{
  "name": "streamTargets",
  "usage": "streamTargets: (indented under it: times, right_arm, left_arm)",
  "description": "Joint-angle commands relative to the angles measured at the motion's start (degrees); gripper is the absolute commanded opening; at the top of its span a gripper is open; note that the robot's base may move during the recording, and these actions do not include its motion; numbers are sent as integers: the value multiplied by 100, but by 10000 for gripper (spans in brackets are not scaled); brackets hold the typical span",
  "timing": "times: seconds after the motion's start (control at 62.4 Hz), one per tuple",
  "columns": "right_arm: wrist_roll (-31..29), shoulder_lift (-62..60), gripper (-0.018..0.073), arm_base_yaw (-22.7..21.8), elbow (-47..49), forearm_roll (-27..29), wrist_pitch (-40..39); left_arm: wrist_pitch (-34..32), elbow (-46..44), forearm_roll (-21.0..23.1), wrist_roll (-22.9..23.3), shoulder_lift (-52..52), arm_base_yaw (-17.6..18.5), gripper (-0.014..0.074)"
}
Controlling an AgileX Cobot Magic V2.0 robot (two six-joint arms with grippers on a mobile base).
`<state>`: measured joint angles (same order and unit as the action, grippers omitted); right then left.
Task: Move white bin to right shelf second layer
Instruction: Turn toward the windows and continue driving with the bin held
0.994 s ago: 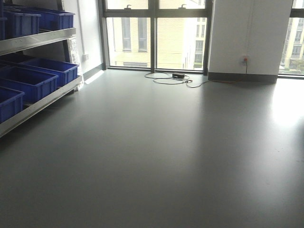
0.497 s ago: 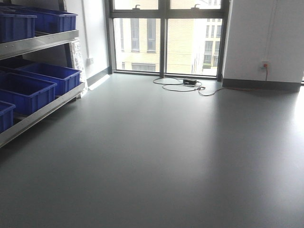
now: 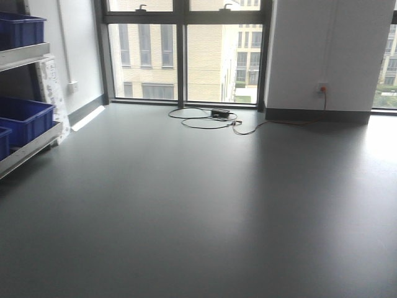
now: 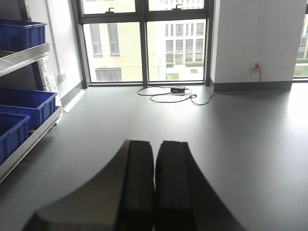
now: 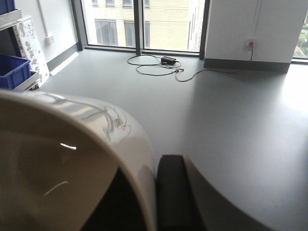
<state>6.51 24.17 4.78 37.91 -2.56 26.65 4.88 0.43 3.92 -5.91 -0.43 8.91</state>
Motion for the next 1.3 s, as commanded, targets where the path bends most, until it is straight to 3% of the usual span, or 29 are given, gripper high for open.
streamTargets:
  times: [0.0, 1.282]
  right_arm:
    - [5, 39, 56, -27, 169, 7, -672]
    - [5, 75, 56, -27, 169, 7, -669]
  left_arm:
    - [-488, 211, 31, 20, -80, 41, 85]
    - [-488, 211, 31, 20, -80, 41, 85]
